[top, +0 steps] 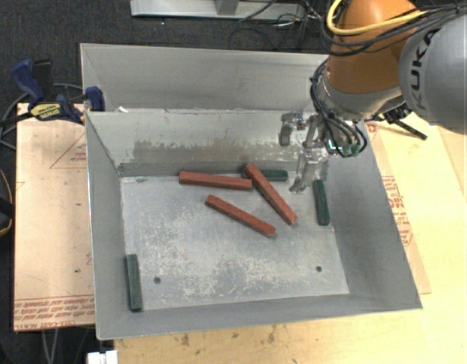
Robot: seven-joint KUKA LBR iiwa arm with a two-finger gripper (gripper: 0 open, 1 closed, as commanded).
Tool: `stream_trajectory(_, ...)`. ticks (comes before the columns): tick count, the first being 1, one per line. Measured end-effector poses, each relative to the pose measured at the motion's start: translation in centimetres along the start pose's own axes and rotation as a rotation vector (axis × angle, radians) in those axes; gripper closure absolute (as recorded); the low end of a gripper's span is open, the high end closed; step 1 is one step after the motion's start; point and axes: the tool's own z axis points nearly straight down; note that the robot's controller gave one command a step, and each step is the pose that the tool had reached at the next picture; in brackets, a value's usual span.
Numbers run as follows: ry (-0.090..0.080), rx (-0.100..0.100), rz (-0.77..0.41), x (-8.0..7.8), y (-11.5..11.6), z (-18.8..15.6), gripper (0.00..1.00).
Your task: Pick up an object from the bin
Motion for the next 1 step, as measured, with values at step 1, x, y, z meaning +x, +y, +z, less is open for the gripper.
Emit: stream_trajectory(1,-0.001,-0.001,-0.233,0.23,3.30,12.85,0.00)
